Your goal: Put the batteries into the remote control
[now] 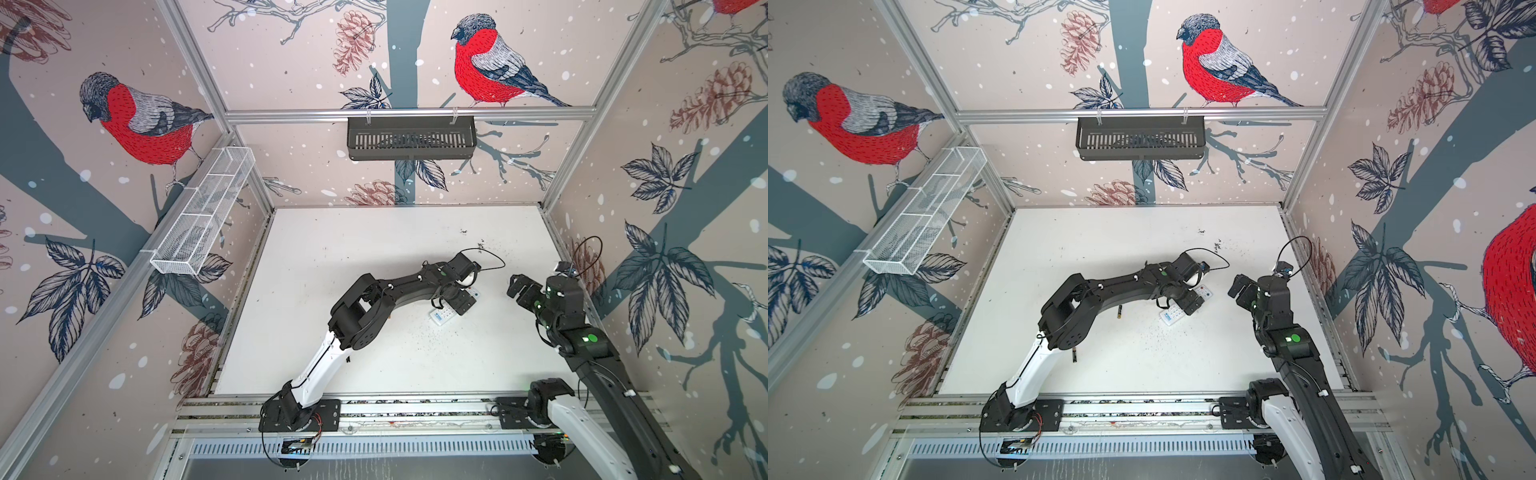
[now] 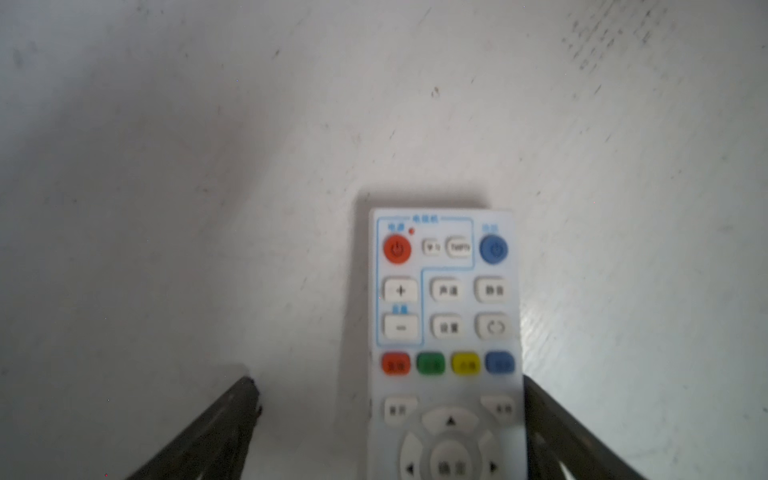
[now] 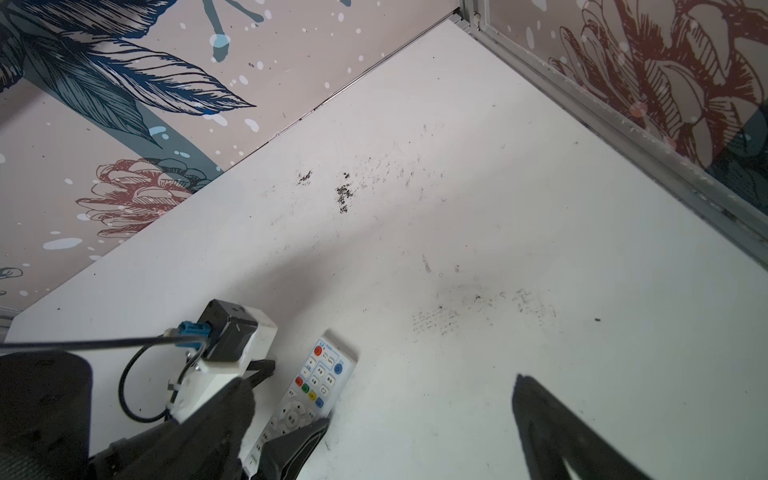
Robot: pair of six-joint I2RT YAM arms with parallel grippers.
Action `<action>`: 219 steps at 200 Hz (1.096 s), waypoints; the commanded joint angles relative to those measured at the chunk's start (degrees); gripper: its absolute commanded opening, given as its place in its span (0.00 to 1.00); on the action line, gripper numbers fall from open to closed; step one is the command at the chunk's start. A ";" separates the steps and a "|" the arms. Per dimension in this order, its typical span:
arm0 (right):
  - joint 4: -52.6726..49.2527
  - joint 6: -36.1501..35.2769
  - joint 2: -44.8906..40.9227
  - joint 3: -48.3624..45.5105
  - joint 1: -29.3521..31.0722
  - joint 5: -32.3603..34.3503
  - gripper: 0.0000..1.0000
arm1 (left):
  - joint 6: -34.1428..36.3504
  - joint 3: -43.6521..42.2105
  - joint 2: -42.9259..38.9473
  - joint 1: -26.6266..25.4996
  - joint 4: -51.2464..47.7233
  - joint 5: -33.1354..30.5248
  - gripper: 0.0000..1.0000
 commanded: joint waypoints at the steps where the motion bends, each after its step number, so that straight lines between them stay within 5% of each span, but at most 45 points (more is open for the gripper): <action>1: -1.26 -0.32 -0.28 0.63 -0.23 1.32 0.99 | 1.15 5.15 3.14 -0.28 -5.44 0.04 0.90; 49: -1.36 -0.77 -0.94 0.48 -0.54 0.90 0.99 | -0.05 9.27 6.10 -0.36 -6.73 -2.80 0.83; 86: -1.14 -1.03 -1.03 0.30 -0.60 0.26 0.99 | -1.05 8.80 5.10 -0.36 -6.78 -4.93 0.65; 124: -0.06 -1.20 -0.75 -0.53 -0.67 -1.11 0.99 | -1.64 4.70 -0.43 0.31 -4.94 -5.73 0.65; 153: 1.28 -0.85 -0.41 -1.81 -0.67 -3.57 0.99 | -2.57 -3.91 -9.88 3.52 -0.38 -0.46 0.65; 177: 3.67 -0.44 -0.61 -3.71 -0.66 -6.06 0.99 | -3.57 -13.70 -19.30 7.36 6.09 6.76 0.52; 219: 4.48 0.19 -0.41 -4.12 -0.59 -6.13 0.99 | -2.84 -18.49 -21.67 8.09 8.89 15.52 0.71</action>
